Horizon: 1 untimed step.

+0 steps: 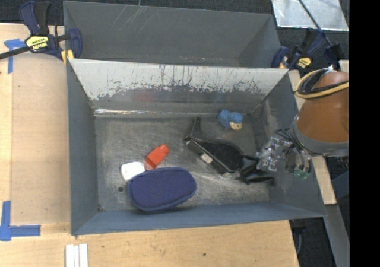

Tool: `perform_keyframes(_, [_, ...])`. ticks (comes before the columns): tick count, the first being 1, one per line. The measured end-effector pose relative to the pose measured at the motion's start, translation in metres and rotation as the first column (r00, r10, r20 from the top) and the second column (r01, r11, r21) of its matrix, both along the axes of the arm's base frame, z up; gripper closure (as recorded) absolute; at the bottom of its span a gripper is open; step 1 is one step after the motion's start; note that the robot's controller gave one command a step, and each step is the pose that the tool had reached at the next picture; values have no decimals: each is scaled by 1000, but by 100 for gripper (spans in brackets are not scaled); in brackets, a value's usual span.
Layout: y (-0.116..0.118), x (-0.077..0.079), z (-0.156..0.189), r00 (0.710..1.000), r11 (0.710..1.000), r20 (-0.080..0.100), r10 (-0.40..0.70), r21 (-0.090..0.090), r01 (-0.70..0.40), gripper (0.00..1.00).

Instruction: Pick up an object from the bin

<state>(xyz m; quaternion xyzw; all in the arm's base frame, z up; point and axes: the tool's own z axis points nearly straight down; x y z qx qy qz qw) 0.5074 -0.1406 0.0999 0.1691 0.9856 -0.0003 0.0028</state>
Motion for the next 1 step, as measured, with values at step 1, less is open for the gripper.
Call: perform_keyframes(1, [-1, 2, 58, 1000, 1000, 3, 1, -1, -1, 100])
